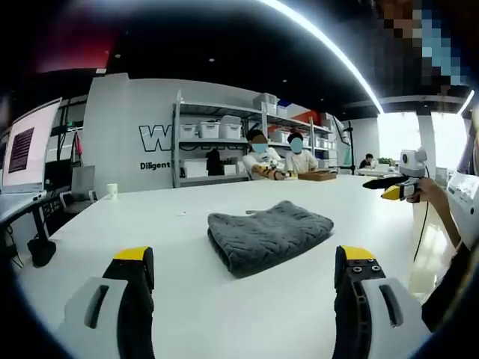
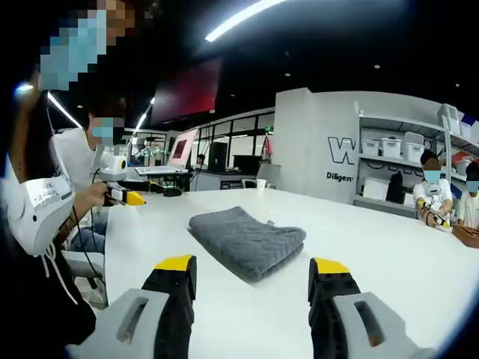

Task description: Open the folded towel by lifting each exposed corner and separating the folded layers until the towel lies flat within the target outline without major curled edges

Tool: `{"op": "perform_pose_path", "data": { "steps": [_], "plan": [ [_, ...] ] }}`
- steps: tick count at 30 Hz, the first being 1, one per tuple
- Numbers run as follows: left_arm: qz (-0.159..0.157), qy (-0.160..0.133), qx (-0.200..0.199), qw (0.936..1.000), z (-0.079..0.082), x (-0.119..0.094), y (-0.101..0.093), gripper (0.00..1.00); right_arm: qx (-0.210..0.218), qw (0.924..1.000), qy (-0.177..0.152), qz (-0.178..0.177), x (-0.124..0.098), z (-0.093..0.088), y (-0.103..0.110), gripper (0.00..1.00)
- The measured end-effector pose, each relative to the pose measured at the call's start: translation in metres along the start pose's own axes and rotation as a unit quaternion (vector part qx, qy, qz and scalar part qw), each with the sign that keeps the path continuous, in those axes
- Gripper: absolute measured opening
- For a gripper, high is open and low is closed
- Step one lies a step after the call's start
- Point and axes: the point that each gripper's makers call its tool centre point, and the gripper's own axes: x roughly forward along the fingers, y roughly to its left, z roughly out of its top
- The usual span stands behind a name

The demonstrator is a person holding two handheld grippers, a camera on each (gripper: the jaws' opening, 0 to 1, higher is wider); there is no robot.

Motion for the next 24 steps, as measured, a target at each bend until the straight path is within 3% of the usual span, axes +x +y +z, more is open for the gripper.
{"op": "perform_pose_path", "data": {
  "steps": [24],
  "plan": [
    [0.0,0.007,-0.004,1.0,-0.0059,0.0013,0.0036,0.99,0.002,1.0,0.001,-0.002,0.0048,-0.0008,-0.0017,0.57]
  ]
}}
